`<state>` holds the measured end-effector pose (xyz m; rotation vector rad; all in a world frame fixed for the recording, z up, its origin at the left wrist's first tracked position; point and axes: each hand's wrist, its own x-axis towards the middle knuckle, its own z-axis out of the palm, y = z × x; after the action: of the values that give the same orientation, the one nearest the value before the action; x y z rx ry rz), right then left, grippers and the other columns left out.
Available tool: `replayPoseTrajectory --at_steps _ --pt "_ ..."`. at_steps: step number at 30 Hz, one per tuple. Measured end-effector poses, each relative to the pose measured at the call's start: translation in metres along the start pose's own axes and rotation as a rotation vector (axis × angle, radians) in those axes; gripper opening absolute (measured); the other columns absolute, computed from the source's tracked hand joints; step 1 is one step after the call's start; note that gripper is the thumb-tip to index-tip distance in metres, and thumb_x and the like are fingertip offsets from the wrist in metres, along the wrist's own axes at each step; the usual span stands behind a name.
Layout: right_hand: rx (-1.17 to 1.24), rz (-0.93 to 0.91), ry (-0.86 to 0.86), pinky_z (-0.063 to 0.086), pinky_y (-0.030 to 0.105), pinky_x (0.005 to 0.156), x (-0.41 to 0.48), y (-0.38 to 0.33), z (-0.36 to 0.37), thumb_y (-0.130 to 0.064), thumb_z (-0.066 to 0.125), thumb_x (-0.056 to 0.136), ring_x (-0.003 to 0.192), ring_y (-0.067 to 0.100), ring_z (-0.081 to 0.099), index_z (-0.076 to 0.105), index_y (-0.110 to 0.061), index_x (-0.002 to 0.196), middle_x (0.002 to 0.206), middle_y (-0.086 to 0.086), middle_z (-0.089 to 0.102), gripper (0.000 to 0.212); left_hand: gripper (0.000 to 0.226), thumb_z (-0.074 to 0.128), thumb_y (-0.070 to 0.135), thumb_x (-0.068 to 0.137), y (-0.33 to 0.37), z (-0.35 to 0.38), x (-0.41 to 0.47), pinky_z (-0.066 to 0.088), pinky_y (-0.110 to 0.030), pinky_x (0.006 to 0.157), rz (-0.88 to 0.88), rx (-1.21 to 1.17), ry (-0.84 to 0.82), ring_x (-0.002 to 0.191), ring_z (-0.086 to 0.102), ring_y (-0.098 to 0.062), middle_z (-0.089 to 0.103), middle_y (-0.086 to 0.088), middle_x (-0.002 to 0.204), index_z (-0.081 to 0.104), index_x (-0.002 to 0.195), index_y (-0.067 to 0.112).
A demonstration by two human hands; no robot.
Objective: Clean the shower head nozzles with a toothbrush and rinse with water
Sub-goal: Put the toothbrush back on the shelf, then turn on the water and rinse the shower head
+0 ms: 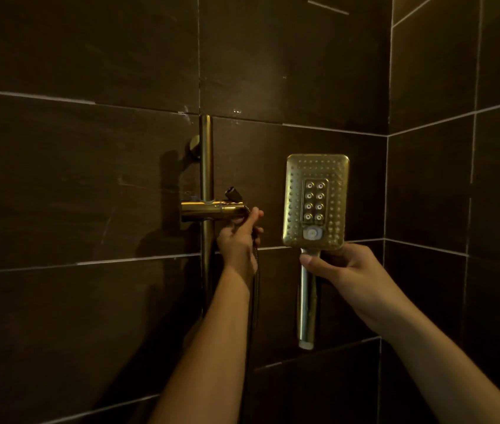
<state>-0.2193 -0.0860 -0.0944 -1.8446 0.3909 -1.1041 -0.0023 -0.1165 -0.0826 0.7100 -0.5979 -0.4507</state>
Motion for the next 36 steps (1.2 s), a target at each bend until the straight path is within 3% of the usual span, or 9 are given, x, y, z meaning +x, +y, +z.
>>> replayPoseTrajectory --at_steps 6,10,14,17,22,27,32,34,36 --pt "-0.016 -0.032 -0.004 0.045 0.031 0.101 -0.002 0.001 -0.007 -0.019 0.069 0.091 0.112 -0.001 0.065 0.076 -0.023 0.11 0.114 -0.013 0.075 0.021 0.009 0.075 0.021 0.084 -0.002 0.023 0.002 0.038 -0.02 0.049 -0.014 0.105 -0.084 0.057 0.052 -0.003 0.074 0.009 0.075 0.076 0.093 0.022" --pt "0.004 -0.022 -0.008 0.045 0.032 0.1 -0.01 0.013 -0.012 -0.019 0.065 0.092 0.113 0.001 0.066 0.075 -0.024 0.111 0.115 -0.012 0.075 0.022 0.022 0.067 0.02 0.092 -0.022 0.017 -0.015 0.049 -0.026 0.06 0.061 0.263 -0.153 0.067 0.06 -0.01 0.072 0.001 0.083 0.071 0.111 0.009" --pt "0.094 0.047 -0.017 0.048 0.034 0.098 -0.025 0.039 -0.011 -0.02 0.061 0.095 0.109 0.008 0.069 0.075 -0.024 0.11 0.112 -0.006 0.076 0.021 0.012 0.059 0.024 0.097 -0.061 -0.026 -0.042 0.038 -0.023 0.047 0.071 0.487 -0.264 0.046 0.048 -0.004 0.059 0.004 0.063 0.069 0.092 0.02" --pt "0.206 0.157 -0.01 0.057 0.042 0.087 -0.039 0.074 -0.003 -0.02 0.057 0.098 0.094 0.025 0.074 0.071 -0.022 0.112 0.105 0.003 0.074 0.02 0.014 0.056 0.029 0.098 -0.096 -0.078 -0.077 0.038 -0.022 0.052 -0.058 0.566 -0.22 0.051 0.048 0.0 0.057 0.009 0.068 0.068 0.091 0.026" --pt "0.255 0.294 -0.007 0.06 0.026 0.063 -0.082 0.145 0.026 -0.031 0.059 0.089 0.068 0.014 0.071 0.065 -0.024 0.112 0.081 -0.002 0.073 0.024 0.013 0.051 0.037 0.1 -0.137 -0.194 -0.152 0.033 -0.027 0.052 -0.295 0.736 -0.193 0.05 0.044 -0.006 0.049 0.007 0.065 0.06 0.094 0.031" --pt "0.275 0.475 -0.044 0.058 0.02 0.058 -0.139 0.215 0.064 -0.028 0.058 0.093 0.063 0.009 0.068 0.064 -0.027 0.104 0.07 -0.002 0.07 0.012 0.03 0.049 0.037 0.1 -0.147 -0.307 -0.222 0.032 -0.023 0.051 -0.441 0.846 -0.147 0.05 0.042 -0.003 0.046 0.006 0.067 0.062 0.105 0.01" --pt "0.273 0.663 -0.035 0.057 0.022 0.058 -0.19 0.258 0.114 -0.041 0.059 0.085 0.06 0.013 0.068 0.063 -0.023 0.104 0.072 0.0 0.066 0.025 0.023 0.049 0.03 0.102 -0.138 -0.403 -0.26 0.037 -0.01 0.049 -0.587 0.942 -0.045 0.048 0.051 0.007 0.053 0.014 0.063 0.065 0.107 0.015" --pt "0.276 0.731 -0.01 0.056 0.023 0.055 -0.207 0.275 0.133 -0.045 0.062 0.081 0.057 0.011 0.066 0.063 -0.023 0.102 0.073 0.001 0.065 0.031 0.026 0.05 0.03 0.101 -0.139 -0.444 -0.267 0.038 -0.016 0.055 -0.62 1.007 0.002 0.056 0.051 0.003 0.055 0.011 0.068 0.066 0.11 0.012" --pt "0.29 0.799 0.028 0.054 0.026 0.054 -0.223 0.293 0.152 -0.034 0.057 0.096 0.054 0.011 0.063 0.062 -0.022 0.1 0.074 0.003 0.063 0.014 0.026 0.052 0.029 0.1 -0.14 -0.482 -0.269 0.04 -0.024 0.061 -0.648 1.043 0.028 0.061 0.05 -0.008 0.054 0.003 0.07 0.066 0.106 0.007"
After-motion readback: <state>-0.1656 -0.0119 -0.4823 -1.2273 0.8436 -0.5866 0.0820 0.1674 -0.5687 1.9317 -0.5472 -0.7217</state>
